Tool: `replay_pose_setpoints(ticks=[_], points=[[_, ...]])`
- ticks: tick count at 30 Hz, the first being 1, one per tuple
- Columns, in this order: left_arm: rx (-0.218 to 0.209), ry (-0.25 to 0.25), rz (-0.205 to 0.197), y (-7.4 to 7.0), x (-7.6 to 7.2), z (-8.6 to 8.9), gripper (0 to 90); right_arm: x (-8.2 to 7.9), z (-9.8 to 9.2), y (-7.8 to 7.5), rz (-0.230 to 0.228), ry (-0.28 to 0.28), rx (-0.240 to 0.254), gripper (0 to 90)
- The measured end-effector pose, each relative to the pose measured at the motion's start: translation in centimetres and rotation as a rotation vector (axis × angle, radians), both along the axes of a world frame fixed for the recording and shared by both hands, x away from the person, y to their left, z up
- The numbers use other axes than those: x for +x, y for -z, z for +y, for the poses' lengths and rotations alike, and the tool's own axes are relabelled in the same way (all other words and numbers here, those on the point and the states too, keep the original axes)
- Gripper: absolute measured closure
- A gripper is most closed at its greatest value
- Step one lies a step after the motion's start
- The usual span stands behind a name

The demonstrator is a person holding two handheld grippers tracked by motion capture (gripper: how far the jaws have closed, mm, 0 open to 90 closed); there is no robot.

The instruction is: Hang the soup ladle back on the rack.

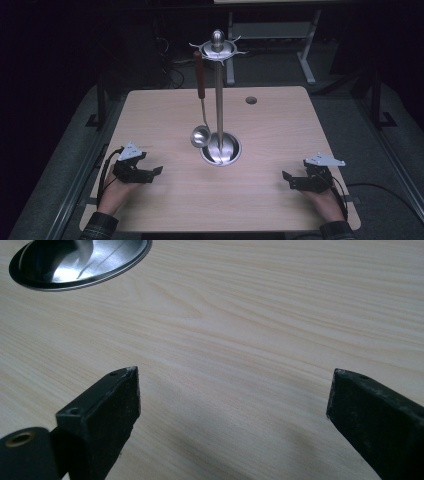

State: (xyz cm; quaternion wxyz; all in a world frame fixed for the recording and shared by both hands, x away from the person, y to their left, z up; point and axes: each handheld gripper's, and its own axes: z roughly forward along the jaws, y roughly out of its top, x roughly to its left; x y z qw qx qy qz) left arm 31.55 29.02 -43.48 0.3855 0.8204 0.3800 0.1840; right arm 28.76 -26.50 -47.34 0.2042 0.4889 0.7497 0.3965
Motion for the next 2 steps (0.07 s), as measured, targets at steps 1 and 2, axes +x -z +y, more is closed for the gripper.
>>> replay_pose_setpoints(ticks=[1, 2], points=[[0.002, 0.001, 0.000, 0.02, 0.00, 0.00, 13.1, 0.00, 0.01, 0.00, 0.001, -0.001, -0.002, 6.4], [0.001, 0.001, 0.002, 0.10, 0.00, 0.01, 13.1, -0.01, 0.01, 0.00, 0.001, -0.001, -0.003, 6.4]])
